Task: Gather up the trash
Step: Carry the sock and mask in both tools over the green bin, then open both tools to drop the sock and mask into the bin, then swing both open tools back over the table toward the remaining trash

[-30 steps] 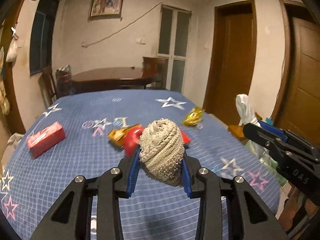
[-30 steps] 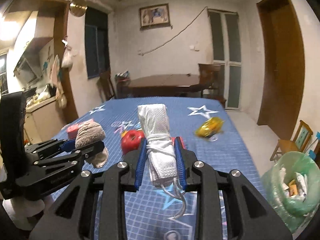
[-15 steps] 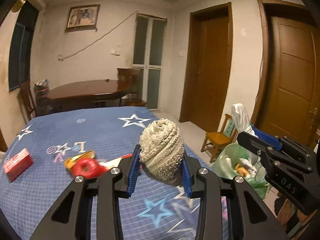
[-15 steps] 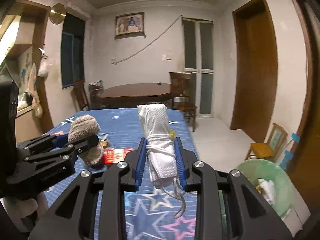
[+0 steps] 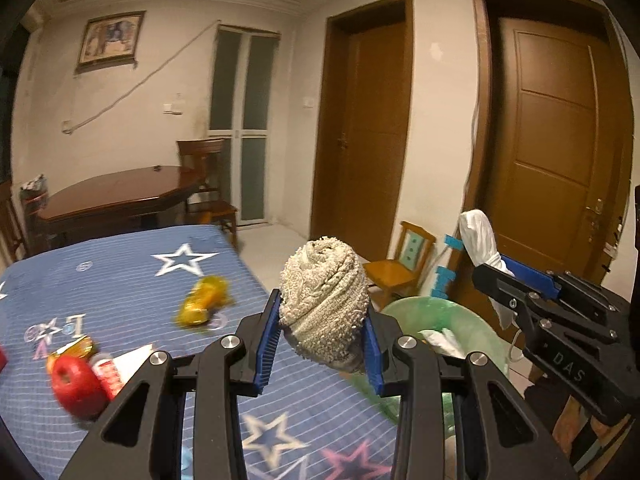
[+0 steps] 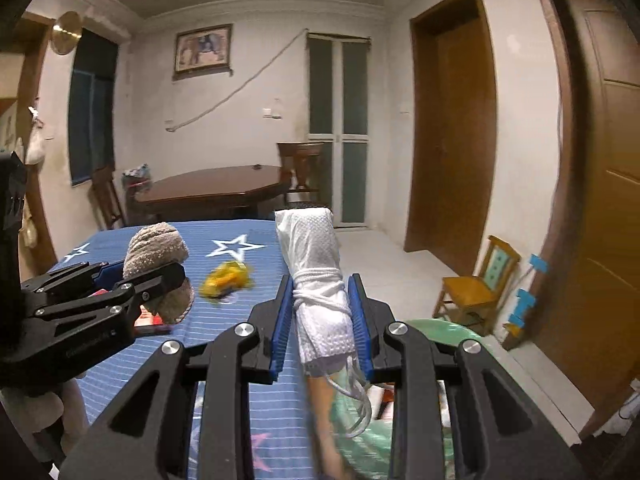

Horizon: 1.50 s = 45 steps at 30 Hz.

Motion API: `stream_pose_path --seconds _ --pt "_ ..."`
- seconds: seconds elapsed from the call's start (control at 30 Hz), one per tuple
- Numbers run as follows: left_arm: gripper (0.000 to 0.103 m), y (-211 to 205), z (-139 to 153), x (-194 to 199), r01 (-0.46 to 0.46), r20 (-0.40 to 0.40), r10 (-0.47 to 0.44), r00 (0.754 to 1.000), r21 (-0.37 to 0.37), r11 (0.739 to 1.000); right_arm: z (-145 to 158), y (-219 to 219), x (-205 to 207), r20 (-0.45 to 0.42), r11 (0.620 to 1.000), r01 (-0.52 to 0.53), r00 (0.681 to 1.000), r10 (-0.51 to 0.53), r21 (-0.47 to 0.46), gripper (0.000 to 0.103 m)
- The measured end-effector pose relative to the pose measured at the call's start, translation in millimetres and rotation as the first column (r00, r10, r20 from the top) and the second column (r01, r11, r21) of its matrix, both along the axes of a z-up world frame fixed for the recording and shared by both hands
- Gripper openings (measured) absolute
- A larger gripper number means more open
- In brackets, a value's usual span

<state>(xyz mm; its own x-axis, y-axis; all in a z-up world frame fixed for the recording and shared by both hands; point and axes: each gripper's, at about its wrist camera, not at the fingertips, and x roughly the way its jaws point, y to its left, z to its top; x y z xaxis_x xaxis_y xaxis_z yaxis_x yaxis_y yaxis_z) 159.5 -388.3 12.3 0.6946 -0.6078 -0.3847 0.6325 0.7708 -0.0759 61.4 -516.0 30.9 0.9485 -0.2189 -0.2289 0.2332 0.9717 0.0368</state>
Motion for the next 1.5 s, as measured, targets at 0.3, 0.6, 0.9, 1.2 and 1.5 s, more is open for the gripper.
stream_pose_path --seconds 0.3,0.6,0.9,1.2,1.5 --pt "0.037 -93.1 -22.0 14.8 0.133 -0.077 -0.130 0.989 0.038 0.990 -15.1 -71.3 6.8 -0.127 0.995 0.071 0.990 -0.062 0.063 0.026" --pt "0.037 -166.7 -67.6 33.8 0.222 -0.190 -0.200 0.961 0.101 0.970 -53.0 -127.7 31.9 -0.283 0.976 0.103 0.958 -0.045 0.194 0.026" --pt "0.037 -210.1 -120.5 51.4 0.251 -0.263 -0.202 0.943 0.167 0.953 -87.1 -151.0 40.4 -0.358 0.963 0.130 0.933 -0.038 0.237 0.027" --pt "0.040 -217.9 -135.4 60.4 0.234 -0.269 -0.179 0.946 0.192 0.953 -93.3 -161.8 42.9 -0.369 0.960 0.130 0.929 -0.030 0.249 0.029" --pt "0.066 -211.1 -127.3 56.6 0.217 -0.239 -0.168 0.956 0.197 0.956 -92.1 -171.3 33.7 -0.339 0.952 0.150 0.939 -0.053 0.267 0.049"
